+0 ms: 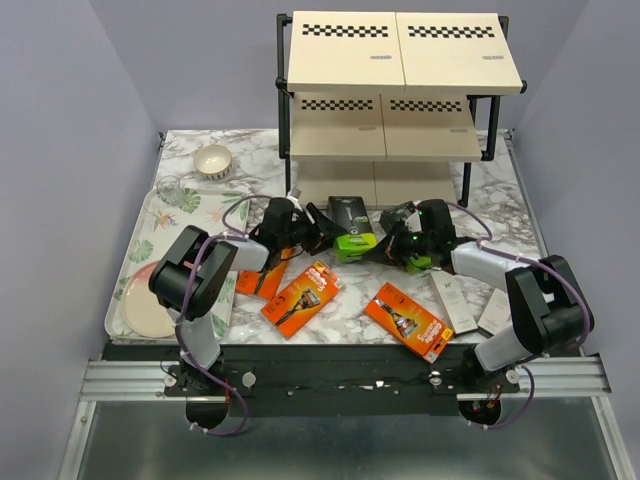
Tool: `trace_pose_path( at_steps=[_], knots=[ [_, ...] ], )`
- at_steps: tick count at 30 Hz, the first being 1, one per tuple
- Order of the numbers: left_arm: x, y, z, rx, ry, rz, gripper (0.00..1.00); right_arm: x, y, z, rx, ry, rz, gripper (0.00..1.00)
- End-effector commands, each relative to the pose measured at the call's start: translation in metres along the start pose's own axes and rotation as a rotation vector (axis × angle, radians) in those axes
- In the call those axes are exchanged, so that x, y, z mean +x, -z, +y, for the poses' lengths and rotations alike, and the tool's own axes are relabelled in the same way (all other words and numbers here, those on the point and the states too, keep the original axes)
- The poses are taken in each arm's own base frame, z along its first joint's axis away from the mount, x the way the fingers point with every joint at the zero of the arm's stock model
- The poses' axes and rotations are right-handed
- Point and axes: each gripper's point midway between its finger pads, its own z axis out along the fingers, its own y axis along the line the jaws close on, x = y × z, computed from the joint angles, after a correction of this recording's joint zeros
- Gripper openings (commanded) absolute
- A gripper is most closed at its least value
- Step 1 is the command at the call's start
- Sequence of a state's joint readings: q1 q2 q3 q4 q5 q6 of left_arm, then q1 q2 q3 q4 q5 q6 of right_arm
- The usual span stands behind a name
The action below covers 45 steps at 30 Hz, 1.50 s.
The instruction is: Place and organize the shaving razors onto the shelf
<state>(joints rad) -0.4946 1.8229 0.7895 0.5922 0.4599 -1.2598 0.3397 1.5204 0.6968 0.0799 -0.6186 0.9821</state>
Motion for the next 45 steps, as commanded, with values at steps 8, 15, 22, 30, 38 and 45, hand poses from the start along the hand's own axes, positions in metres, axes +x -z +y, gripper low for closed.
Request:
trace_pose_path(
  at_steps=[8, 15, 22, 30, 38, 45],
  knots=[
    [-0.002, 0.029, -0.062, 0.210, -0.271, 0.008, 0.55, -0.023, -0.017, 0.053, -0.113, 0.165, -0.059, 0.01],
    [-0.051, 0.024, -0.040, 0.125, -0.227, -0.066, 0.57, -0.054, -0.049, 0.076, -0.118, 0.164, -0.096, 0.01],
    [-0.090, 0.033, -0.008, -0.078, -0.180, -0.141, 0.91, -0.093, -0.084, 0.102, -0.142, 0.116, -0.154, 0.01],
    [-0.077, 0.070, 0.021, -0.235, -0.131, -0.173, 0.99, -0.111, -0.114, 0.119, -0.132, 0.108, -0.188, 0.00],
    [-0.073, 0.087, 0.041, -0.314, -0.120, -0.192, 0.77, -0.096, -0.138, 0.103, -0.047, 0.086, -0.178, 0.02],
    [-0.079, 0.079, 0.033, -0.241, -0.164, -0.196, 0.24, -0.088, -0.146, 0.084, 0.051, 0.027, -0.175, 0.01]
  ],
)
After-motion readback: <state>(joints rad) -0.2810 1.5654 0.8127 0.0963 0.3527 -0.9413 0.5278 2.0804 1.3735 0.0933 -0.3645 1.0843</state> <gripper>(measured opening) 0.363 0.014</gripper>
